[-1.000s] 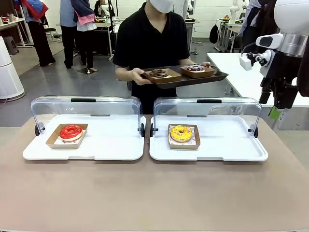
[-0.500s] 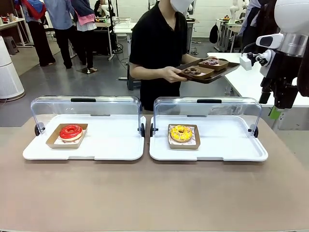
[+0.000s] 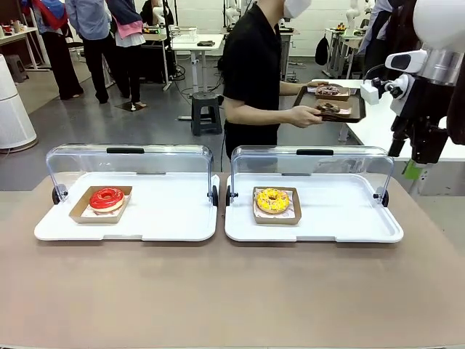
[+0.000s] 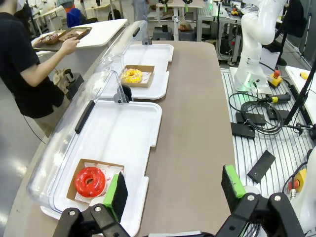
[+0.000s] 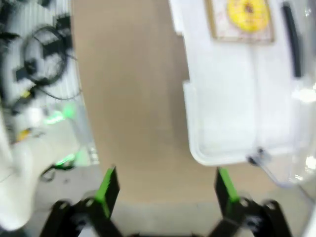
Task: Provide the desired donut to the person.
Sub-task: Place the picked Paper togo box onto the Handle tray extended by the person.
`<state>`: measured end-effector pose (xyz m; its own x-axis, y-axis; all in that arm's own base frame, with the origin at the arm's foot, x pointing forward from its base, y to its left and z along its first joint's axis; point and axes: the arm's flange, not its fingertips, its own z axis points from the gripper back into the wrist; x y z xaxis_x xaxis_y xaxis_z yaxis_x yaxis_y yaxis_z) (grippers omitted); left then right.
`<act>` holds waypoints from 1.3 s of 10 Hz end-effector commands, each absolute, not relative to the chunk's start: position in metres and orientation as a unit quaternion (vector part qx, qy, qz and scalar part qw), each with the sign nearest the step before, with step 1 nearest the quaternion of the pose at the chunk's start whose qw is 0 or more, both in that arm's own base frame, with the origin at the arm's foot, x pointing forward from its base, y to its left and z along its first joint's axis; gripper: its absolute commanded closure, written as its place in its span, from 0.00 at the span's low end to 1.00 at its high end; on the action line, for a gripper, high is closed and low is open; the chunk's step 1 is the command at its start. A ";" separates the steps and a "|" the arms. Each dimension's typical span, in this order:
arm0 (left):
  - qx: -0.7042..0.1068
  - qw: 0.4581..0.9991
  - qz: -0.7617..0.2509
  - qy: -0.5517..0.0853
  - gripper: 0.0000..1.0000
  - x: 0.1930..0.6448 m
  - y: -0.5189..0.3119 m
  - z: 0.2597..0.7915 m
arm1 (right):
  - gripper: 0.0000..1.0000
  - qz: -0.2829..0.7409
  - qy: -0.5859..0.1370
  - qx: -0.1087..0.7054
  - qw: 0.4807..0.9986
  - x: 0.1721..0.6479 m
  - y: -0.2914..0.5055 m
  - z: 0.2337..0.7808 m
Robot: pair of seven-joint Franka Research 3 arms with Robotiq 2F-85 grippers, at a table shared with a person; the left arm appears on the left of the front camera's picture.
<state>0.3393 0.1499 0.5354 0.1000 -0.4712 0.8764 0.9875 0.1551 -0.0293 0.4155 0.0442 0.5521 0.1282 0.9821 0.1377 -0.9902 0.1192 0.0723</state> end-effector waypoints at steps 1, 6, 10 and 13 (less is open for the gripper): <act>-0.344 0.659 -0.551 -0.380 0.00 0.339 0.150 0.538 | 0.00 0.672 -0.111 0.311 0.663 0.421 0.006 0.576; -0.344 0.659 -0.551 -0.380 0.00 0.339 0.150 0.538 | 0.00 0.550 -0.373 0.476 0.576 0.466 -0.116 0.508; -0.344 0.659 -0.551 -0.380 0.00 0.339 0.150 0.538 | 0.00 0.514 -0.457 0.434 0.582 0.420 -0.191 0.507; -0.344 0.659 -0.551 -0.380 0.00 0.339 0.150 0.538 | 0.00 0.498 -0.436 0.424 0.618 0.404 -0.219 0.514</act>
<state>0.3391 0.1502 0.5353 0.1010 -0.4715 0.8761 0.9873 0.1563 -0.0297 0.4021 -0.2215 0.5140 0.0838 0.2005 0.9761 -0.9899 0.1295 0.0584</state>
